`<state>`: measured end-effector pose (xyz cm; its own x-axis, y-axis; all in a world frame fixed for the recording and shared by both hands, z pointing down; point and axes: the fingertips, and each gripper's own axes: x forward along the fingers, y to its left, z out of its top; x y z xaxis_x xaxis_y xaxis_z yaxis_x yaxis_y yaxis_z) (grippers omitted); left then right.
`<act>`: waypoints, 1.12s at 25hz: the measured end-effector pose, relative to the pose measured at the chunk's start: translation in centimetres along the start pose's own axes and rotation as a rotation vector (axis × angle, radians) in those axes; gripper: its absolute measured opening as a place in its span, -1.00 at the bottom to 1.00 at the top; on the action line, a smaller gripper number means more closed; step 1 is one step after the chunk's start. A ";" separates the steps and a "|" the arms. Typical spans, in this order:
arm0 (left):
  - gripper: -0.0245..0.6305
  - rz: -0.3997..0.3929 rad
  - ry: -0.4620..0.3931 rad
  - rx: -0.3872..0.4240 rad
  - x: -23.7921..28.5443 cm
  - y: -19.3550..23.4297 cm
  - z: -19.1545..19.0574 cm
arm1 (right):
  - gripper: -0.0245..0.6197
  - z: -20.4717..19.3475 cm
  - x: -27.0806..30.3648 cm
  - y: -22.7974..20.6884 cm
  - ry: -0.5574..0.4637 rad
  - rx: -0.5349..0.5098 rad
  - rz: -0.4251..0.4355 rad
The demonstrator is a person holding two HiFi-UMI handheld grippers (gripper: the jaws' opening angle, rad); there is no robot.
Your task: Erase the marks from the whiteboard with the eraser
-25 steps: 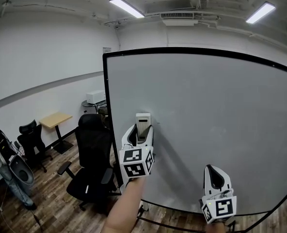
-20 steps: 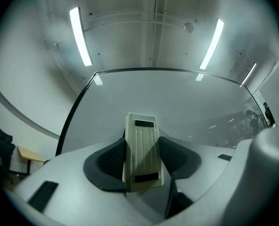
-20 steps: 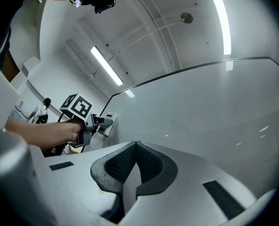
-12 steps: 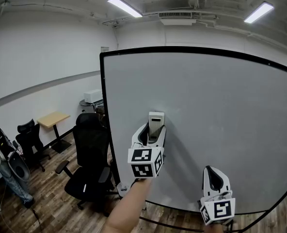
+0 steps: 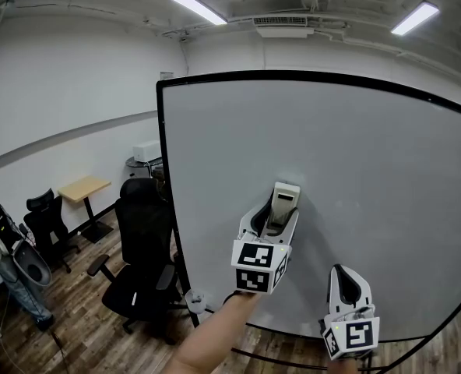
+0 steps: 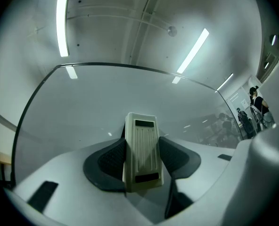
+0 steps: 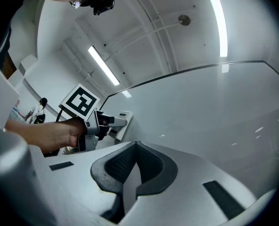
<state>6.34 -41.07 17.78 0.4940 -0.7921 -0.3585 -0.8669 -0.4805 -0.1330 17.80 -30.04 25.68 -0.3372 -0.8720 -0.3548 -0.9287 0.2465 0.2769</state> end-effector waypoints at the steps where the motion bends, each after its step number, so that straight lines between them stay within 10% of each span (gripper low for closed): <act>1: -0.18 -0.013 0.001 0.004 0.1 -0.6 -0.1 | -0.87 0.0 -0.1 0.0 -0.001 0.001 -0.001; 28: -0.18 -0.033 -0.113 -0.074 -8.6 -3.0 -3.4 | -0.87 -2.6 -5.2 -2.7 0.067 -0.010 -0.089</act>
<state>4.93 -34.08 24.45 0.5082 -0.7298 -0.4573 -0.8407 -0.5356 -0.0796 22.47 -27.22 29.07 -0.2416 -0.9168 -0.3179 -0.9530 0.1624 0.2559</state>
